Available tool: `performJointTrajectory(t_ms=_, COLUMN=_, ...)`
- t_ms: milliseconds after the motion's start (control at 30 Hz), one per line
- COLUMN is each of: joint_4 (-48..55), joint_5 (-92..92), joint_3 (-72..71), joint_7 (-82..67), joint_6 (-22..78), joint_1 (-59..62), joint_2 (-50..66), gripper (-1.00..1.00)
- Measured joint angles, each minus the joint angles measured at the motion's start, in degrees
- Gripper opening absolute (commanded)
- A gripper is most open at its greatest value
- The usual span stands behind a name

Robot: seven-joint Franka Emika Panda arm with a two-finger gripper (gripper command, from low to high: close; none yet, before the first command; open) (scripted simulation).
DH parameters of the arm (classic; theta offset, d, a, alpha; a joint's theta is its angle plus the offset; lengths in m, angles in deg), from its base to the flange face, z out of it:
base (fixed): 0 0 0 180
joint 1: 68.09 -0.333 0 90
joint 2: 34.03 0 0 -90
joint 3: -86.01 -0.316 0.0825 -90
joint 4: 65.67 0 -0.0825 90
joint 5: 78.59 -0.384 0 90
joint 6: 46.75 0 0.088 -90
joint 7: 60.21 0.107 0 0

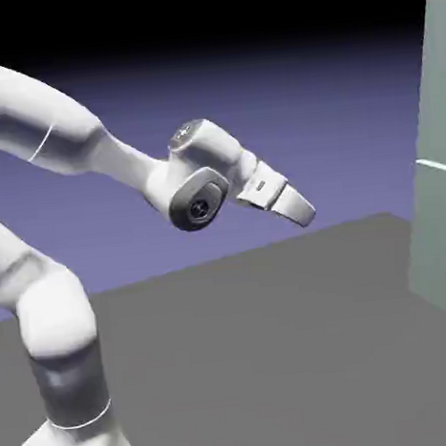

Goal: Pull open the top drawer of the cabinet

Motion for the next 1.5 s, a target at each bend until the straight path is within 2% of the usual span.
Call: performJointTrajectory(t_ms=1500, joint_4=55.1, joint_5=-103.5, joint_3=-42.9, joint_7=26.0, joint_6=24.9, joint_1=93.4, joint_2=-37.5, gripper=0.00)
